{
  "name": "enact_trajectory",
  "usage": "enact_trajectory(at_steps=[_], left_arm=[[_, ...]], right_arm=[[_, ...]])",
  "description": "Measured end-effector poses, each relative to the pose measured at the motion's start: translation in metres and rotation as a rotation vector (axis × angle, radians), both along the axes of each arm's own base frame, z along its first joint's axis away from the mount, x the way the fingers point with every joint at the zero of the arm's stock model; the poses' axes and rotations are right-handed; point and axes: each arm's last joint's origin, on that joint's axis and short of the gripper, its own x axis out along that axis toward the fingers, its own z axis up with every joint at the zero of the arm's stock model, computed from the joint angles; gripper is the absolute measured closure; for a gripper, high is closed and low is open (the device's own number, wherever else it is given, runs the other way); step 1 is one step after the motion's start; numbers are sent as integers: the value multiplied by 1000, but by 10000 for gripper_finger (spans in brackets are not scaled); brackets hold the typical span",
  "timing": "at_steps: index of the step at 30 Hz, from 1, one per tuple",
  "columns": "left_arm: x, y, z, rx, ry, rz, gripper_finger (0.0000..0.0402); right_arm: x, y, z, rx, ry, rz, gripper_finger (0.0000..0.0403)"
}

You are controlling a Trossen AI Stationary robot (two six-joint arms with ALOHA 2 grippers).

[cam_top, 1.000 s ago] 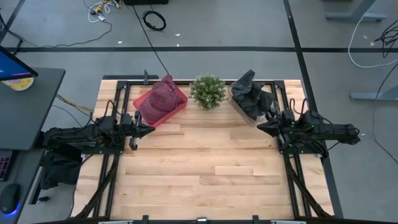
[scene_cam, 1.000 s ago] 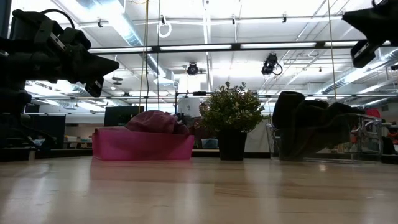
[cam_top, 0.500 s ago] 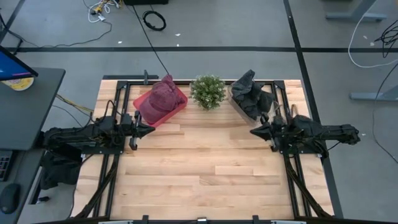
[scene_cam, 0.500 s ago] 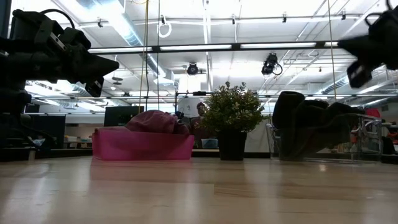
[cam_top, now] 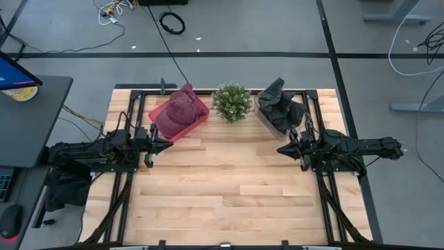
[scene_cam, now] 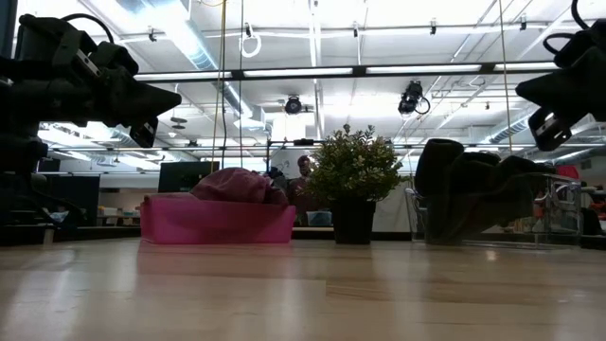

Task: Pick & Place hat
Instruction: Return to Home Position

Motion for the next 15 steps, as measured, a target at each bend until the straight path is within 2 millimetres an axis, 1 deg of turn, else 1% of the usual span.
enact_trajectory(at_steps=[5, 15], left_arm=[[0, 0, 0, 0, 0, 0, 396], [0, 0, 0, 1, 0, 0, 396]], right_arm=[[0, 0, 0, 51, 6, 0, 378], [0, 0, 0, 52, 6, 0, 376]])
